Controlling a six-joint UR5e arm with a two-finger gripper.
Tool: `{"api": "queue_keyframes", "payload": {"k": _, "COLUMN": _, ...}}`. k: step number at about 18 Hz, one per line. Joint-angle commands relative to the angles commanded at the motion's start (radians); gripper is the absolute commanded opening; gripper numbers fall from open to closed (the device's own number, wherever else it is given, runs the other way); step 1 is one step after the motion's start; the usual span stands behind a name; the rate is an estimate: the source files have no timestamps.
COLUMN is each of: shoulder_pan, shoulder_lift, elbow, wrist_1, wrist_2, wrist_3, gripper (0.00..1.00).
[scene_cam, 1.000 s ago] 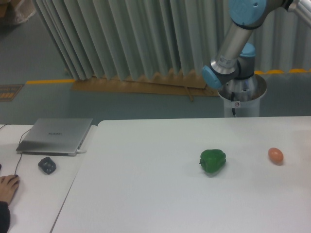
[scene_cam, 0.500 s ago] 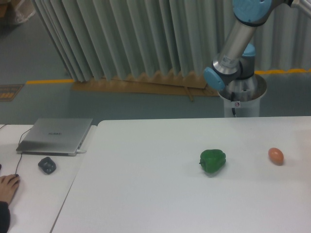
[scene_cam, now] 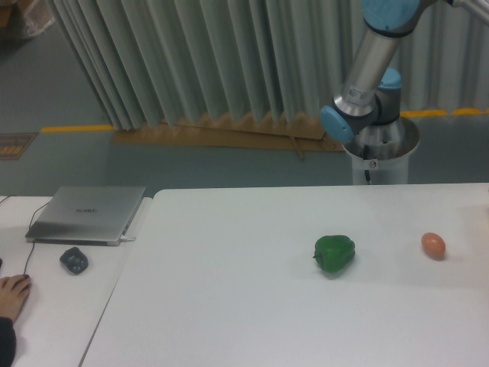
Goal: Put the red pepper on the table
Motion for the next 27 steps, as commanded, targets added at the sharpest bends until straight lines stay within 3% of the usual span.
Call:
{"api": "queue_keyframes", "payload": {"k": 7, "shoulder_pan": -0.078, "shoulder_lift": 0.060, "elbow": -0.009, "wrist_1": -0.018, "wrist_2": -0.034, "wrist_3": -0.270, "gripper": 0.49}}
{"api": "queue_keyframes", "payload": {"k": 12, "shoulder_pan": -0.265, "shoulder_lift": 0.083, "elbow": -0.023, "wrist_1": 0.000, "wrist_2": -0.002, "wrist_3": -0.595, "gripper": 0.49}}
{"api": "queue_keyframes", "payload": {"k": 16, "shoulder_pan": -0.398, "shoulder_lift": 0.072, "elbow": -0.023, "wrist_1": 0.047, "wrist_2": 0.119, "wrist_3": -0.788, "gripper": 0.49}}
{"api": "queue_keyframes", "payload": {"k": 19, "shoulder_pan": -0.466, "shoulder_lift": 0.045, "elbow": -0.035, "wrist_1": 0.052, "wrist_2": 0.208, "wrist_3": -0.829, "gripper": 0.49}}
{"api": "queue_keyframes", "payload": {"k": 23, "shoulder_pan": -0.561, "shoulder_lift": 0.000, "elbow": -0.072, "wrist_1": 0.057, "wrist_2": 0.455, "wrist_3": -0.827, "gripper": 0.52}}
{"api": "queue_keyframes", "payload": {"k": 27, "shoulder_pan": -0.583, "shoulder_lift": -0.024, "elbow": -0.068, "wrist_1": 0.055, "wrist_2": 0.475, "wrist_3": -0.842, "gripper": 0.52}}
